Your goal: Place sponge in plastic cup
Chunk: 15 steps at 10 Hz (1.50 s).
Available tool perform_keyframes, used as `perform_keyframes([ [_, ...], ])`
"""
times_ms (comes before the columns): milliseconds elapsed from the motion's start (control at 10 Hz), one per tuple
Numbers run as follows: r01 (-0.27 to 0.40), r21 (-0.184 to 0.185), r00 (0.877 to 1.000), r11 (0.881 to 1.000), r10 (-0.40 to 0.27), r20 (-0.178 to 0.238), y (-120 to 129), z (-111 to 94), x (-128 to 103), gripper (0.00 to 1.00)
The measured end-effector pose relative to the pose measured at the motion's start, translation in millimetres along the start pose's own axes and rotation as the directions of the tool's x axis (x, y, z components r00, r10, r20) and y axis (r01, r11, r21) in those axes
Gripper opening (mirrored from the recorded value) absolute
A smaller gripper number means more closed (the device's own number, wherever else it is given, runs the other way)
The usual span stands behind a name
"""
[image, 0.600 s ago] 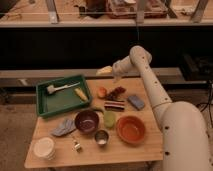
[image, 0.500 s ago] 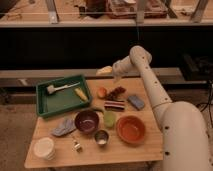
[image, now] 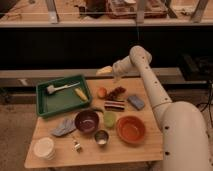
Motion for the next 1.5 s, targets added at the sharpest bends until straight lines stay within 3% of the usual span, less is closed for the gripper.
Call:
perform_keyframes([
  [1300,0.000,-0.001,1.000,1.000,0.000,0.000,0.1,0.0,0.0,0.80],
  [1500,0.012,-0.021,1.000,1.000,-0.013,-0.011,1.2,-2.3,-0.3,0.80],
])
